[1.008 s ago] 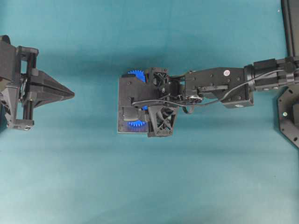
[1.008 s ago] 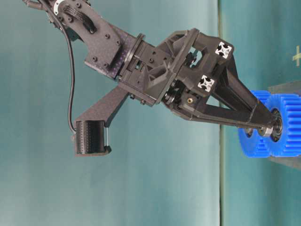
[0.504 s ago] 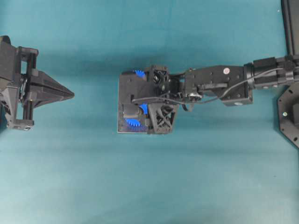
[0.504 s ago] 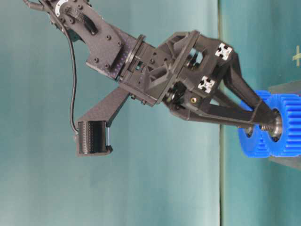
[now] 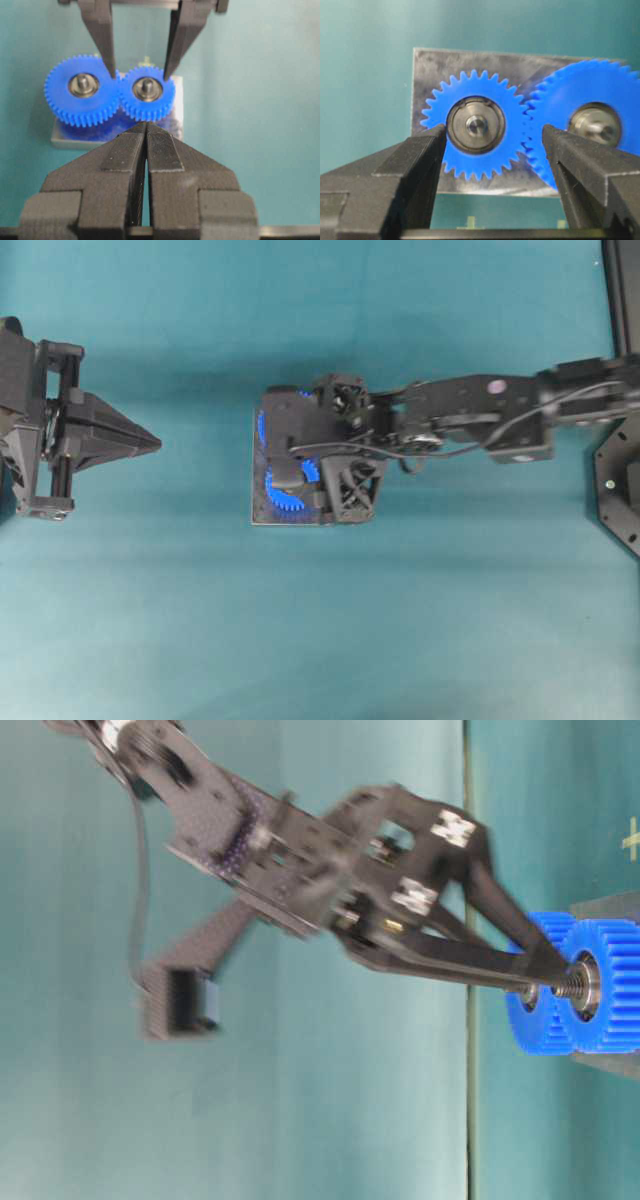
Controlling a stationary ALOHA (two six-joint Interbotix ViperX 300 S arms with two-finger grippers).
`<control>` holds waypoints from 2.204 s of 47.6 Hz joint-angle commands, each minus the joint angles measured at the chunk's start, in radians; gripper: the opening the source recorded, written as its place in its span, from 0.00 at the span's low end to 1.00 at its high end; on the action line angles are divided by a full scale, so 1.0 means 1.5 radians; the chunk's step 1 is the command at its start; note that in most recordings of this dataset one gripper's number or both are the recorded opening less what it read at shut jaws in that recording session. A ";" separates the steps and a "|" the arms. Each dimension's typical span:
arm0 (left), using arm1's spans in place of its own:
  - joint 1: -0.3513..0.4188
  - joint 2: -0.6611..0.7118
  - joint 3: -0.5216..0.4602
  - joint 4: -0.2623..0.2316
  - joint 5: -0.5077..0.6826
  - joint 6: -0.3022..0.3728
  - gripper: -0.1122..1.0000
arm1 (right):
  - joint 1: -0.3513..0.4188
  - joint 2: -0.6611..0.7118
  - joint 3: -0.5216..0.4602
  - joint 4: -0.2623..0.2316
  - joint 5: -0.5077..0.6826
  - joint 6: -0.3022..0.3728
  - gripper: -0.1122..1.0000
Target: Insert the washer onto the shaft.
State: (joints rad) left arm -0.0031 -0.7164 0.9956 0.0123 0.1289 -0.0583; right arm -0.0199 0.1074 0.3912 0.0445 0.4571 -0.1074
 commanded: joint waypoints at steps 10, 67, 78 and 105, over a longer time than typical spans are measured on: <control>-0.001 -0.002 -0.007 0.002 -0.007 0.002 0.11 | -0.031 -0.101 0.059 0.002 -0.014 0.001 0.80; -0.001 -0.036 0.022 0.002 -0.006 0.000 0.11 | -0.050 -0.312 0.250 0.002 -0.102 0.000 0.79; -0.001 -0.044 0.031 0.002 -0.007 -0.001 0.11 | -0.052 -0.328 0.279 0.002 -0.119 0.000 0.79; -0.001 -0.047 0.036 0.002 -0.007 -0.003 0.11 | -0.052 -0.379 0.313 0.004 -0.135 0.002 0.79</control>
State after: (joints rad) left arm -0.0031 -0.7869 1.0677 0.0123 0.1273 -0.0660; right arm -0.0966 -0.4372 0.8636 0.0476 0.2623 -0.1074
